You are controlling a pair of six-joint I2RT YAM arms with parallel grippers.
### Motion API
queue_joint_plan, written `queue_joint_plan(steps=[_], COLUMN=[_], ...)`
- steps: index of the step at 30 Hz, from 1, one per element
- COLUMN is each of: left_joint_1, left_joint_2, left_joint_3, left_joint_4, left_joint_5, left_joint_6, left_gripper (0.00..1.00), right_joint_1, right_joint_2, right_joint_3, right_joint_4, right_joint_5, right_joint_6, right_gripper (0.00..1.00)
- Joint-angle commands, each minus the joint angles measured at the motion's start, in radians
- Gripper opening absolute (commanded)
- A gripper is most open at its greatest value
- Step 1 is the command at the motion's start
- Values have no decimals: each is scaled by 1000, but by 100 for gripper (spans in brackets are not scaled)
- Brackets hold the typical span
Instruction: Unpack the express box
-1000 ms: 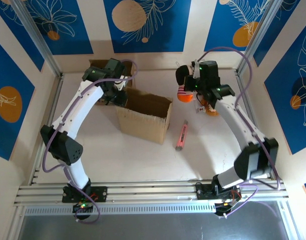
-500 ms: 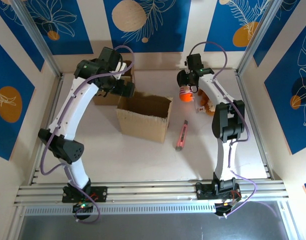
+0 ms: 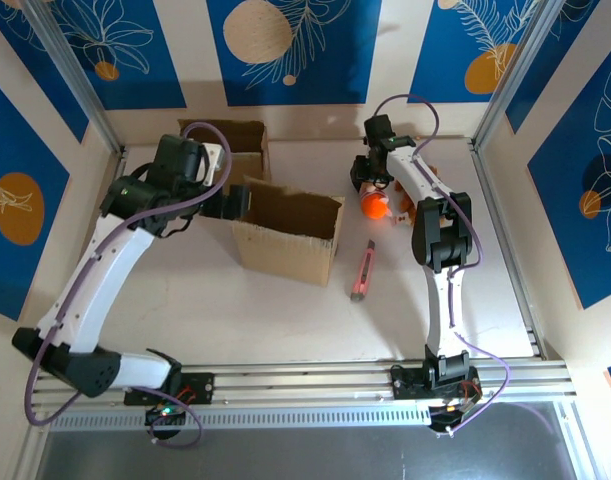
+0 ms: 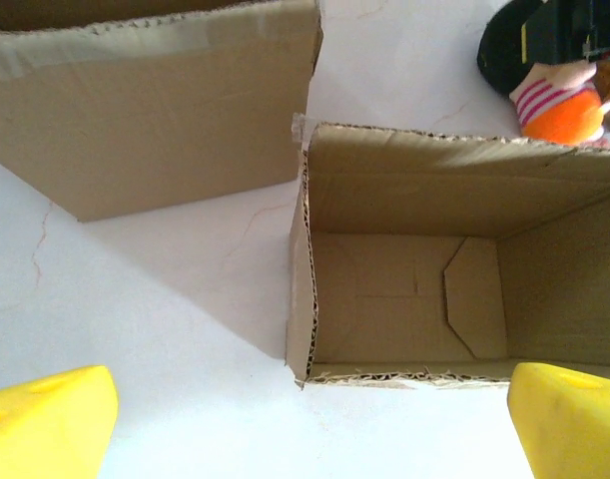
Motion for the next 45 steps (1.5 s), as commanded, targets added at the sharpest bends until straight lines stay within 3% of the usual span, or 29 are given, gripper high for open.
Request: queue_joint_plan(steps=[1,3,4,5,10,15,17,21,23,25,27,30,31,32,34,36,38,42,45], left_joint_1=[25,38,47,60,170,262,262,263,265,269,272,273,273,273,282,297,316,348,347], left_joint_2=[-59,-90,-106,-125,-239,-335,-371,-423,-409,-381,-362,-316,-305,-293,-258,-244,-201,-12,111], left_joint_3=[-56,-88,-114,-145,-394,-748,-926,-1301,-1398,-1411,-1418,-1400,-1410,-1429,-1474,-1492,-1477,-1455,-1389], left_joint_4=[72,87,101,123,363,728,952,1491,1631,1657,1714,1673,1676,1691,1781,1836,1863,2095,2096], left_joint_5=[-34,-62,-86,-106,-140,-116,-114,-188,-282,-341,-265,-310,-326,-340,-350,-288,-257,-110,-39], left_joint_6=[-27,-29,-30,-33,-53,-107,-92,-27,-12,15,114,169,181,190,208,226,227,232,283], left_gripper=[100,100,100,100,100,100,100,100,100,99,100,100,99,99,99,99,99,99,99], right_joint_1=[0,1,1,1,8,39,37,-35,-67,-104,-114,-119,-114,-139,-171,-189,-203,-239,-239], right_joint_2=[-69,-132,-175,-223,-506,-862,-1005,-1152,-1153,-1115,-1054,-926,-924,-907,-833,-726,-770,-752,-754], right_joint_3=[8,-20,-45,-78,-309,-765,-1004,-1397,-1501,-1550,-1610,-1671,-1667,-1680,-1695,-1707,-1629,-1622,-1617], right_joint_4=[-45,-35,-24,-7,105,408,616,982,1084,1139,1269,1516,1507,1551,1630,1798,1567,1578,1564], right_joint_5=[-31,-30,-25,-23,22,191,265,211,170,110,84,86,91,4,-53,-100,-162,-238,-242], right_joint_6=[7,9,10,9,7,-76,-124,-212,-220,-183,-183,-182,-191,-188,-168,-160,-169,-151,-154], right_gripper=[56,61,69,100,99,99,99,99,99,99,99,99,99,99,99,99,99,99,99])
